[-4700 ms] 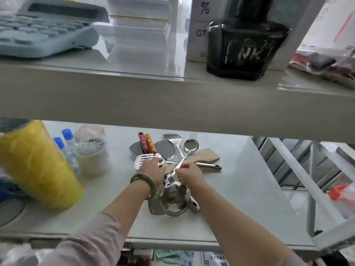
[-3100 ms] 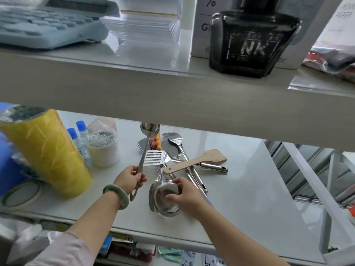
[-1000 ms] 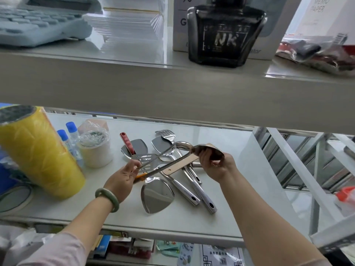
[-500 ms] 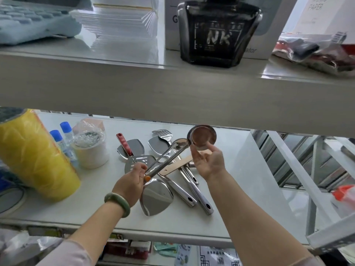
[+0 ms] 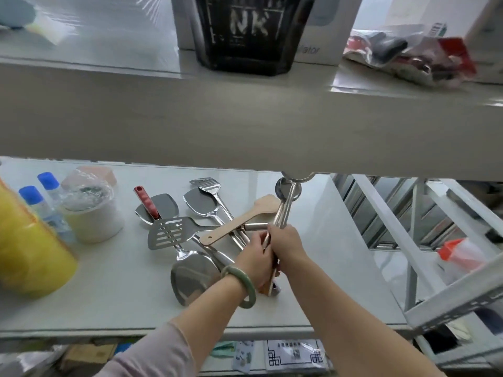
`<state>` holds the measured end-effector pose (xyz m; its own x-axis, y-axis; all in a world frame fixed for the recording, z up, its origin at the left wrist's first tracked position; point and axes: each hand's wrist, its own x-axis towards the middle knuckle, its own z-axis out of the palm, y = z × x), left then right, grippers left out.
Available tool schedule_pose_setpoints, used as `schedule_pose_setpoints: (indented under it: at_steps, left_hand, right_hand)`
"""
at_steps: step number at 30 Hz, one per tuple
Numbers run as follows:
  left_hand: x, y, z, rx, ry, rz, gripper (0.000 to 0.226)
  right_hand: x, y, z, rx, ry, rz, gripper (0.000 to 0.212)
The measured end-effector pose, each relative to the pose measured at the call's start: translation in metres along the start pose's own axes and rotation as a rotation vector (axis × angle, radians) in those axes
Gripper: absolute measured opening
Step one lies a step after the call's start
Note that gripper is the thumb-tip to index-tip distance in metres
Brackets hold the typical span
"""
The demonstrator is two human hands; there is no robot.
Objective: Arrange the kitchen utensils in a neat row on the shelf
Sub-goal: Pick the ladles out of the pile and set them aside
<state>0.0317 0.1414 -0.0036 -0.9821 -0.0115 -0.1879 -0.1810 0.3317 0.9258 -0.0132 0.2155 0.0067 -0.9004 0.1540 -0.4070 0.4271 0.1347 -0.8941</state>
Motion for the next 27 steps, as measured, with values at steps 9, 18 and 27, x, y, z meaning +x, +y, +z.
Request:
schedule_pose_setpoints:
  at_steps: [9,18,27]
  left_hand:
    - [0.004,0.009,0.073,0.171,-0.190,0.086,0.034]
    - [0.025,0.006,0.118,0.121,-0.122,-0.017,0.019]
    - [0.032,0.007,0.128,0.518,-0.263,0.003,0.049]
  right_hand:
    - [0.041,0.015,-0.076,-0.348,0.100,-0.004,0.028]
    - [0.074,0.027,-0.111,-0.558,0.127,-0.119,0.035]
    - [0.090,0.033,-0.120,-0.818,0.153,-0.101,0.034]
